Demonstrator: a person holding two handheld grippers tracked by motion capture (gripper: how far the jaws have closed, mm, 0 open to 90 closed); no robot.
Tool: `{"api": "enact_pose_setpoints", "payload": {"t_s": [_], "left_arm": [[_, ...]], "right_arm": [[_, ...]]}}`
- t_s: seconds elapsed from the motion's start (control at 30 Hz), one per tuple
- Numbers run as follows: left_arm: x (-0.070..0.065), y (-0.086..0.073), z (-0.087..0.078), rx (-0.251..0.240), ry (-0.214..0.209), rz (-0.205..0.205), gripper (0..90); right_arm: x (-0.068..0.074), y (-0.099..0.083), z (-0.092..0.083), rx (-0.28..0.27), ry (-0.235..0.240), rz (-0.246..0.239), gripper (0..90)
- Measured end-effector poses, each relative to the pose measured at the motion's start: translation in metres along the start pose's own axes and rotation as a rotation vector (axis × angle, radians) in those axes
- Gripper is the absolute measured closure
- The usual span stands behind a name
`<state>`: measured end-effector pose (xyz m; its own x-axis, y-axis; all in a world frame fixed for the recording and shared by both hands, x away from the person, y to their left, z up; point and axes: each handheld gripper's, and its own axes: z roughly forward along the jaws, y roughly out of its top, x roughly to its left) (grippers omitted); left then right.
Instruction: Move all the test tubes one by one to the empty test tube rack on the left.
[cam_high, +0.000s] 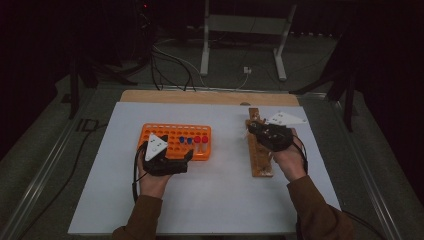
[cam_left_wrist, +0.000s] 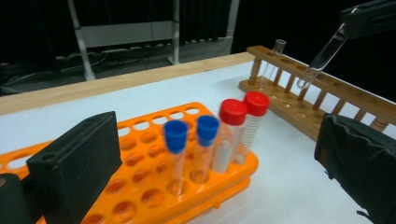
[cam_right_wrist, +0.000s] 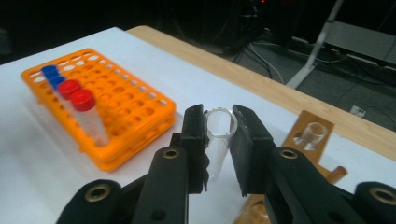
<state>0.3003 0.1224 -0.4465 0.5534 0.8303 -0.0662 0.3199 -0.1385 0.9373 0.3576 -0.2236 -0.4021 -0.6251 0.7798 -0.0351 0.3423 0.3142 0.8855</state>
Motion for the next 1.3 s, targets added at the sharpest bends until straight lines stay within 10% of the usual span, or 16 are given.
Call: {"api": "enact_pose_setpoints", "payload": {"t_s": [0.6, 1.3], "left_arm": [[-0.055, 0.014, 0.041, 0.044, -0.085, 0.144, 9.6], [-0.079, 0.013, 0.059, 0.06, -0.203, 0.192, 69.1]], "right_arm": [[0.035, -0.005, 0.002, 0.024, 0.156, -0.012, 76.4], [0.064, 0.0, 0.011, 0.031, 0.267, -0.025, 76.3]]}}
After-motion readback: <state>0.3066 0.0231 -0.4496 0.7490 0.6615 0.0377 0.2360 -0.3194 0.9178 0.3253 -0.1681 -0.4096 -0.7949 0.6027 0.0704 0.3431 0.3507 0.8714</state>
